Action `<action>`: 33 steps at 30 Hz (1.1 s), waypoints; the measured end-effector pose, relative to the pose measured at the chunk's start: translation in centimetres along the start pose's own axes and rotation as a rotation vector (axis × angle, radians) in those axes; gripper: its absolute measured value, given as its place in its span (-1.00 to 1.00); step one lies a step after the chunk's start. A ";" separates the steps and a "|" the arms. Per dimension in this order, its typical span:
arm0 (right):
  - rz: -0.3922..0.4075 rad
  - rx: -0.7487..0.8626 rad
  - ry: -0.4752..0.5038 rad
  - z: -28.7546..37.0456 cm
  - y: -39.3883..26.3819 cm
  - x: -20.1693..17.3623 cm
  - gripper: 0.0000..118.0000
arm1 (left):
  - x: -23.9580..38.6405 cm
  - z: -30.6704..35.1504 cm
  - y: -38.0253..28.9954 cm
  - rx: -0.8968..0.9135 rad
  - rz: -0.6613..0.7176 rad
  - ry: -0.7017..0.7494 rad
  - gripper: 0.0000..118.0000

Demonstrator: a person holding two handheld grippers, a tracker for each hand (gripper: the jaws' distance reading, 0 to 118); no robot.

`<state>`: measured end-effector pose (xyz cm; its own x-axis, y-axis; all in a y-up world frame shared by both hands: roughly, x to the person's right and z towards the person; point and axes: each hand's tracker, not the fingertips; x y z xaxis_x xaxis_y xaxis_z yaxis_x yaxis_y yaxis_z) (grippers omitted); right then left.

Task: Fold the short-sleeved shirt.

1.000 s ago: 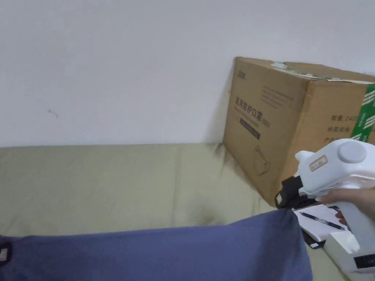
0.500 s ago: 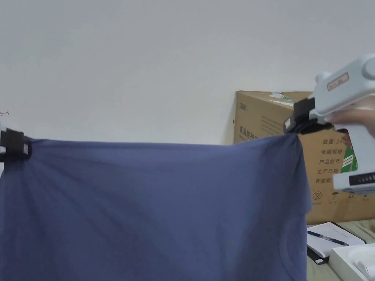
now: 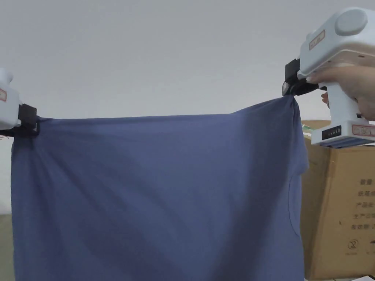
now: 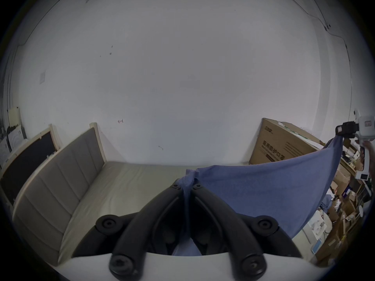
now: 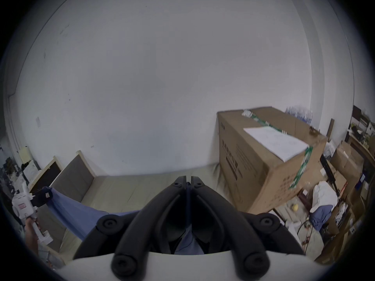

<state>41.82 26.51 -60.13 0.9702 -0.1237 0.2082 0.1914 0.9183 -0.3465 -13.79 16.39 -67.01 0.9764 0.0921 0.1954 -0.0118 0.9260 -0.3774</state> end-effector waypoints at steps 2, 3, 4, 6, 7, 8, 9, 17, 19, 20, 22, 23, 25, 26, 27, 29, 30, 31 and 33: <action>0.030 0.030 -0.035 -1.8 1.5 -0.8 -0.95 | 0.2 -2.4 1.7 0.016 -0.012 0.019 -0.98; 0.046 0.049 -0.046 -2.6 2.2 -1.1 -0.95 | 0.2 -3.3 2.7 0.044 -0.011 0.024 -0.98; 0.052 0.067 -0.049 -3.0 2.7 -1.4 -0.95 | 0.4 -3.9 3.5 0.086 -0.013 0.050 -0.98; 0.042 0.113 -0.054 -3.7 3.8 -1.8 -0.95 | 0.9 -4.8 4.9 0.172 -0.033 0.087 -0.98; 0.042 0.132 -0.055 -3.8 4.1 -1.9 -0.95 | 1.1 -4.9 5.4 0.211 -0.036 0.097 -0.98; 0.054 0.173 -0.070 -3.7 4.4 -2.2 -0.95 | 1.2 -5.0 5.8 0.249 -0.033 0.104 -0.98; 0.063 0.206 -0.075 -3.6 4.6 -2.4 -0.95 | 1.3 -5.1 6.1 0.279 -0.017 0.107 -0.98; 0.068 0.334 -0.062 -2.7 0.3 -2.1 -0.95 | 0.3 -7.0 2.4 0.349 0.037 0.090 -0.98; 0.086 0.311 -0.050 -3.6 -2.8 -1.1 -0.95 | 0.0 -7.9 -0.8 0.336 0.056 0.057 -0.98; 0.095 0.287 -0.050 -4.3 -5.2 -0.6 -0.95 | -0.1 -8.4 -3.0 0.314 0.082 0.032 -0.98; 0.106 0.198 -0.042 -5.9 -10.6 0.7 -0.95 | -0.2 -9.8 -8.5 0.254 0.095 0.000 -0.98; 0.086 0.137 -0.049 -6.8 -14.3 1.4 -0.95 | -0.1 -11.0 -11.9 0.156 0.071 0.027 -0.98; 0.035 0.027 -0.006 -8.5 -21.1 2.9 -0.95 | 0.3 -12.5 -18.8 -0.033 0.025 0.017 -0.98; 0.026 -0.048 -0.006 -9.4 -25.1 3.6 -0.95 | 0.3 -12.7 -23.0 -0.094 0.025 0.011 -0.98; 0.029 -0.110 0.004 -9.9 -29.6 4.2 -0.95 | 0.4 -12.6 -26.8 -0.164 0.036 0.001 -0.98; 0.037 -0.241 -0.014 -10.2 -37.7 5.3 -0.95 | 0.1 -12.2 -33.8 -0.270 0.096 -0.049 -0.98; 0.017 -0.307 -0.005 -9.9 -41.9 6.1 -0.95 | 0.0 -11.7 -37.3 -0.343 0.107 -0.043 -0.98; -0.001 -0.380 0.000 -10.0 -45.4 6.9 -0.95 | -0.1 -11.1 -40.2 -0.388 0.107 -0.036 -0.98; -0.042 -0.506 0.047 -8.8 -51.9 8.4 -0.95 | -0.3 -9.3 -45.7 -0.486 0.098 -0.032 -0.98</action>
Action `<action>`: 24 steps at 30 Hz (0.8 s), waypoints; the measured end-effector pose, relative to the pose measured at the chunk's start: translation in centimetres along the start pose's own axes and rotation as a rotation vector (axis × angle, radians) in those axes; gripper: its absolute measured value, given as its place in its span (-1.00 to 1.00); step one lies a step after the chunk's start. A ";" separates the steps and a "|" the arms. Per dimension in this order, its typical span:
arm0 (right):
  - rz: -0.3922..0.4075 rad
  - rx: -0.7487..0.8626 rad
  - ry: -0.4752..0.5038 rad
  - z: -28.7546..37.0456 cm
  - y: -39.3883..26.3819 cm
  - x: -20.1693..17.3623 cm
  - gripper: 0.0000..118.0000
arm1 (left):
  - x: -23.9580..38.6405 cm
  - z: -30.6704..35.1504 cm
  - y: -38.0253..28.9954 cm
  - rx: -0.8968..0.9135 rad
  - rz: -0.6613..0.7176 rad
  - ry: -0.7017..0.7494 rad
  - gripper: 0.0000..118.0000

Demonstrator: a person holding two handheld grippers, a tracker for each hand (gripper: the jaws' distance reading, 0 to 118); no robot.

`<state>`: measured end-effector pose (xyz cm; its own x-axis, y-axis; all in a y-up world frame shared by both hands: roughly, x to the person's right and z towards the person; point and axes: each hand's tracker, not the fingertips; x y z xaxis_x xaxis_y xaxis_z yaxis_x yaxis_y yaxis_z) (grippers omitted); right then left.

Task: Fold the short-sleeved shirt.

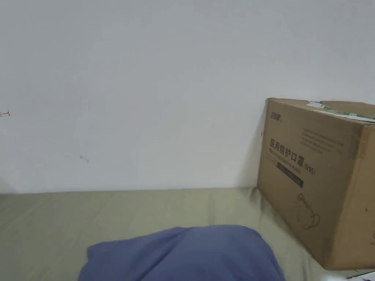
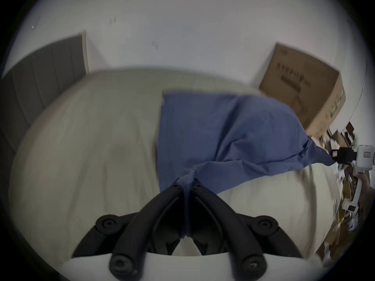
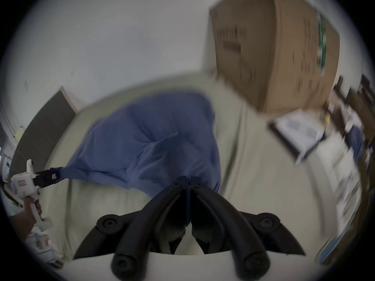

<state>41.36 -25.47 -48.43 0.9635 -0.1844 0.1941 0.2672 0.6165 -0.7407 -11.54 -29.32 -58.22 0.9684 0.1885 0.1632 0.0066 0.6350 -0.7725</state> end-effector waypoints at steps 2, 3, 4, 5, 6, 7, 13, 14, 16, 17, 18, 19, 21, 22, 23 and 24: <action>0.004 -0.044 -0.008 -0.5 -5.0 1.2 -0.95 | -0.8 -0.1 -4.3 -0.049 -0.030 -0.026 -0.98; 0.000 -0.070 -0.026 -0.3 -6.8 1.7 -0.95 | -0.9 0.4 -6.2 -0.061 -0.068 -0.006 -0.98; -0.017 -0.072 -0.020 0.1 -8.1 2.2 -0.95 | -1.2 1.0 -7.3 -0.064 -0.092 -0.008 -0.98; -0.038 -0.078 0.005 0.9 -9.3 2.7 -0.95 | -1.4 2.2 -8.1 -0.038 -0.120 -0.043 -0.98; -0.048 -0.074 0.019 2.1 -10.1 2.9 -0.95 | -1.6 3.4 -8.5 -0.018 -0.129 -0.048 -0.98; -0.050 -0.064 0.029 3.2 -10.7 3.2 -0.95 | -1.8 4.5 -8.7 -0.020 -0.121 -0.044 -0.98; 0.001 -0.048 0.015 9.5 -13.3 4.9 -0.95 | -2.9 10.1 -9.7 -0.001 -0.191 -0.035 -0.98; -0.008 -0.052 -0.001 10.4 -13.8 5.4 -0.95 | -3.0 11.0 -10.1 0.005 -0.185 -0.035 -0.98; -0.034 -0.072 -0.017 12.1 -14.4 6.2 -0.95 | -2.9 12.5 -10.8 0.012 -0.170 -0.063 -0.98; -0.029 -0.084 -0.046 13.0 -14.9 6.3 -0.95 | -2.7 13.1 -11.3 0.003 -0.173 -0.086 -0.98; -0.007 -0.107 -0.086 13.6 -15.2 6.4 -0.95 | -2.3 13.7 -11.9 -0.009 -0.198 -0.106 -0.98; 0.016 -0.125 -0.099 14.0 -15.5 6.5 -0.95 | -1.8 14.0 -12.5 -0.024 -0.235 -0.115 -0.98; 0.066 -0.164 -0.142 14.6 -16.2 6.5 -0.95 | -0.9 14.7 -13.9 -0.067 -0.298 -0.126 -0.98; 0.080 -0.197 -0.152 14.4 -16.5 6.5 -0.95 | -0.6 14.9 -14.6 -0.082 -0.318 -0.123 -0.98; 0.080 -0.231 -0.150 14.0 -16.8 6.5 -0.95 | -0.4 14.9 -15.4 -0.095 -0.331 -0.115 -0.98; 0.075 -0.235 -0.151 13.5 -17.0 6.6 -0.95 | -0.4 14.8 -15.9 -0.098 -0.335 -0.103 -0.98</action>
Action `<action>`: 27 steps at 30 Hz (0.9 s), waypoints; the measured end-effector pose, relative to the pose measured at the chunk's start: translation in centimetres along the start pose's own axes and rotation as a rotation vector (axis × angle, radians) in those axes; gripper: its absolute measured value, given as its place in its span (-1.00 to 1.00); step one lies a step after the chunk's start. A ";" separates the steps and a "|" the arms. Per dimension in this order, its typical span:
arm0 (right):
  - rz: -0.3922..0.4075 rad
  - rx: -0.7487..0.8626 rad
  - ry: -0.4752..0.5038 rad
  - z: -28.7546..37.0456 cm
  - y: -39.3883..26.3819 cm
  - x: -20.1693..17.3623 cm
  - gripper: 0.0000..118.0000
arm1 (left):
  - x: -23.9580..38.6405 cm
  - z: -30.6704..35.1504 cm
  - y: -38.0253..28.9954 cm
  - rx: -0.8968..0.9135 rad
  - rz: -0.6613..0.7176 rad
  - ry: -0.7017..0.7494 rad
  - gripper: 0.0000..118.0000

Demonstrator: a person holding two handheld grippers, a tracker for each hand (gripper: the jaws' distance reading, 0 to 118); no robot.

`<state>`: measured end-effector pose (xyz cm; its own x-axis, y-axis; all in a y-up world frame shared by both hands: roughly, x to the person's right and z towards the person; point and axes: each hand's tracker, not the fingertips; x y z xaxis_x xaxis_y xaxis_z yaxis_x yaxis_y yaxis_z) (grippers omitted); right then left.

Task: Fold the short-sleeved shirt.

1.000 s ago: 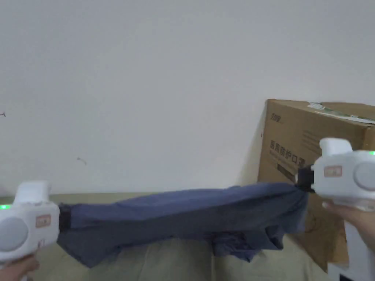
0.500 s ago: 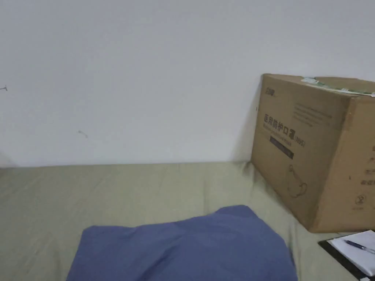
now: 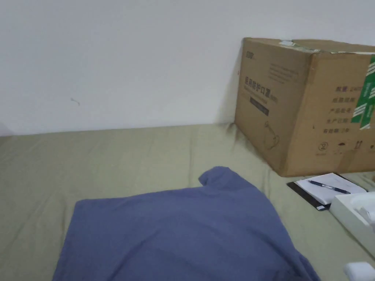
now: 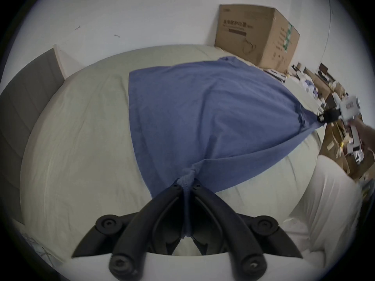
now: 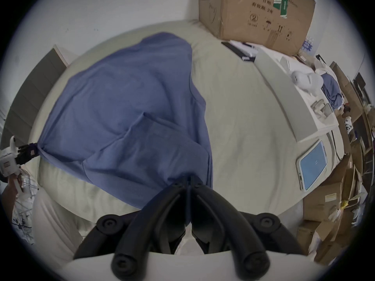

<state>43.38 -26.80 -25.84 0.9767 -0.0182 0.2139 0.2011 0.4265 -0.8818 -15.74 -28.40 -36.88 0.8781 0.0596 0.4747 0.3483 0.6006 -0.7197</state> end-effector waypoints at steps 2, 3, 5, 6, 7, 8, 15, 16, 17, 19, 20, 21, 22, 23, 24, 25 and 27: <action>-0.015 -0.022 0.003 -1.3 -0.1 -0.1 -0.95 | 0.0 -0.2 -0.6 -0.018 0.043 0.011 -0.98; -0.032 -0.033 0.002 -1.9 0.0 -0.2 -0.95 | -0.2 -0.3 -0.8 -0.026 0.089 0.001 -0.98; -0.118 -0.043 -0.003 -2.2 0.1 -0.2 -0.95 | -0.3 -0.2 -0.9 -0.024 0.108 0.008 -0.97; -0.166 -0.026 0.023 -2.1 0.0 0.1 -0.87 | -0.2 0.0 -1.0 -0.014 0.109 0.020 -0.90; -0.196 -0.014 0.042 -1.8 0.0 0.2 -0.66 | -0.2 0.2 -1.0 -0.010 0.099 0.041 -0.68; -0.206 -0.006 0.057 -1.3 -0.1 0.4 -0.31 | -0.2 0.5 -1.0 -0.010 0.074 0.095 -0.26; -0.222 0.187 0.150 4.4 -1.4 -1.4 0.86 | 1.2 5.8 -0.1 0.138 0.112 0.079 0.96; -0.217 0.221 0.152 5.3 -1.5 -2.2 0.84 | 1.7 6.8 0.3 0.187 0.141 0.053 0.96; -0.221 0.283 0.155 6.4 -1.7 -3.2 0.78 | 2.5 7.8 0.9 0.249 0.177 0.038 0.95; -0.218 0.541 0.191 9.0 -2.6 -5.7 0.44 | 4.5 10.2 1.7 0.365 0.234 -0.003 0.78; -0.202 0.651 0.175 10.1 -3.1 -7.0 0.16 | 5.7 11.4 1.8 0.466 0.242 0.029 0.49; -0.185 0.769 0.150 11.1 -3.9 -8.3 -0.26 | 6.9 12.4 1.7 0.549 0.239 0.058 -0.14; -0.184 0.854 0.131 11.6 -4.5 -9.4 -0.66 | 7.8 13.2 1.7 0.610 0.235 0.080 -0.71; -0.190 0.936 0.119 12.3 -5.2 -10.5 -0.99 | 8.6 13.7 1.4 0.663 0.230 0.121 -1.00; -0.198 0.994 0.113 12.9 -5.8 -11.5 -1.00 | 9.6 14.2 1.3 0.719 0.225 0.165 -1.00; -0.200 1.021 0.126 13.5 -6.2 -12.1 -1.00 | 10.2 14.9 1.0 0.769 0.218 0.192 -1.00; -0.178 1.031 0.194 14.2 -6.4 -12.9 -1.00 | 10.6 16.0 0.5 0.840 0.227 0.105 -1.00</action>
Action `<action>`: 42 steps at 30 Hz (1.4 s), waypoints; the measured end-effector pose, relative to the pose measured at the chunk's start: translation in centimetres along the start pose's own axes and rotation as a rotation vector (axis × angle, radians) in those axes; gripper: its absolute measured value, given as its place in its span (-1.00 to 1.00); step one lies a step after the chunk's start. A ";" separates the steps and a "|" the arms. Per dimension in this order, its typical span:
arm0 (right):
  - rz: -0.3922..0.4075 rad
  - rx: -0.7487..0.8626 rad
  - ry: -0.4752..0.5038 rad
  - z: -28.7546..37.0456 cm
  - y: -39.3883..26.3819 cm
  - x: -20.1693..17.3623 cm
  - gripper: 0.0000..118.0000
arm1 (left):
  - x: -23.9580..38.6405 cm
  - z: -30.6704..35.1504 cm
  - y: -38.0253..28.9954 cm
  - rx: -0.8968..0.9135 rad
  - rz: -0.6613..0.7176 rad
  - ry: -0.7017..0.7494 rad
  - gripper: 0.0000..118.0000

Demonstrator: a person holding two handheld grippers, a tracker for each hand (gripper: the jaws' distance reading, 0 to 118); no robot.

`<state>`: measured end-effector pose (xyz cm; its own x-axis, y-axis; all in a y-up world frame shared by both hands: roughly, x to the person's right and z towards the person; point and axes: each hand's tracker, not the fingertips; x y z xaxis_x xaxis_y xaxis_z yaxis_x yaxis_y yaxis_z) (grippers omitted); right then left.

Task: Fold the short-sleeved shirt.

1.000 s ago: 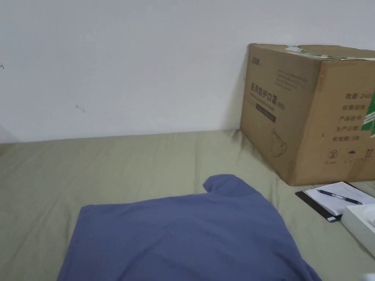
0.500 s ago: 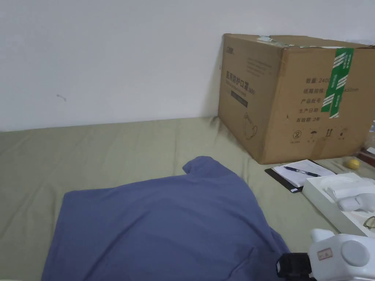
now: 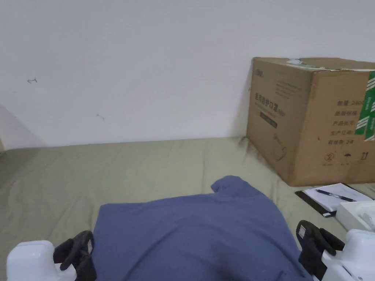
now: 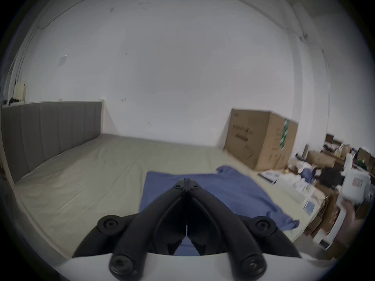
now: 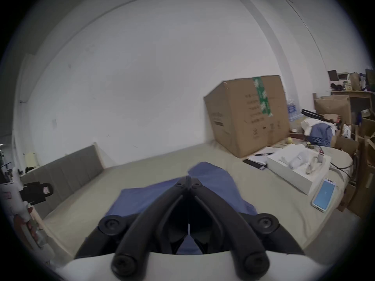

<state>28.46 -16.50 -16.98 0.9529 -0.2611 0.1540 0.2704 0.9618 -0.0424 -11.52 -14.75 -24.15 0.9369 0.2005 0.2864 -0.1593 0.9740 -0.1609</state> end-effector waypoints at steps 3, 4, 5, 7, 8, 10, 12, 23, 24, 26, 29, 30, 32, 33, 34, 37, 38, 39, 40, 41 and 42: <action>0.064 -0.031 0.050 0.3 0.5 -0.7 -1.00 | 0.3 0.9 0.8 0.028 -0.069 0.005 -1.00; 0.086 -0.037 0.052 0.4 0.7 -0.9 -1.00 | 0.4 0.9 1.2 0.024 -0.085 0.005 -1.00; 0.102 -0.038 0.056 0.6 1.0 -1.0 -1.00 | 0.1 0.6 1.8 -0.024 -0.106 0.000 -1.00; 0.118 -0.066 0.082 1.1 1.7 -1.4 -1.00 | -1.5 -1.1 2.7 -0.253 -0.036 -0.043 -1.00; 0.133 -0.099 0.120 1.2 2.0 -1.5 -1.00 | -2.6 -2.3 3.1 -0.424 -0.001 -0.081 -1.00; 0.172 -0.154 0.180 1.2 2.2 -1.4 -1.00 | -4.3 -4.8 2.1 -0.722 0.049 -0.044 -1.00; 0.224 -0.208 0.177 1.2 1.9 -1.5 -1.00 | -6.0 -6.3 0.0 -0.871 0.053 -0.004 -1.00; 0.082 -0.348 0.163 0.0 -1.0 0.1 -1.00 | -9.9 -10.2 -8.5 -0.928 -0.038 0.049 0.93; 0.081 -0.349 0.162 0.0 -1.0 0.1 -1.00 | -9.7 -10.7 -9.0 -0.945 -0.038 0.036 0.93; 0.087 -0.356 0.153 -0.2 -1.0 0.2 -1.00 | -9.4 -11.5 -10.4 -0.975 -0.043 0.016 0.88; 0.095 -0.370 0.147 -0.5 -1.1 0.4 -1.00 | -8.5 -12.1 -11.6 -0.935 -0.142 -0.030 -0.67; 0.098 -0.374 0.144 -0.6 -1.1 0.5 -1.00 | -8.2 -12.0 -12.1 -0.914 -0.198 -0.022 -0.67; 0.104 -0.383 0.134 -0.7 -1.2 0.6 -1.00 | -7.9 -11.5 -12.5 -0.843 -0.291 0.035 -0.96; 0.104 -0.385 0.132 -0.7 -1.2 0.8 -1.00 | -8.4 -11.3 -12.7 -0.866 -0.224 -0.007 -0.96; 0.103 -0.387 0.128 -0.7 -1.3 1.1 -1.00 | -8.8 -11.1 -12.9 -0.871 -0.125 -0.044 -0.96; 0.104 -0.380 0.108 -0.8 -1.1 2.4 -1.00 | -9.4 -9.6 -12.3 -0.787 -0.110 -0.002 -0.96; 0.119 -0.371 0.083 -1.0 -0.9 3.2 -1.00 | -9.6 -9.0 -11.9 -0.753 -0.077 -0.012 -0.96; 0.135 -0.368 0.047 -1.4 -0.5 4.0 -1.00 | -9.6 -8.5 -11.6 -0.716 -0.035 -0.027 -0.96; 0.128 -0.368 0.035 -1.8 -0.4 4.9 -1.00 | -9.7 -7.9 -11.1 -0.684 -0.014 -0.029 -0.96; 0.108 -0.384 0.031 -2.3 -0.1 6.2 -1.00 | -9.4 -7.5 -10.7 -0.654 -0.009 -0.024 -0.96; 0.064 -0.424 0.026 -3.0 0.0 7.5 -1.00 | -9.1 -7.2 -10.4 -0.629 -0.030 -0.014 -0.96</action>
<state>36.03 -18.72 -18.77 0.9713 -0.2093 0.1133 0.2380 0.8586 -0.4541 -16.17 -27.47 -31.88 0.9331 0.1799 0.3113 0.0846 0.7316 -0.6764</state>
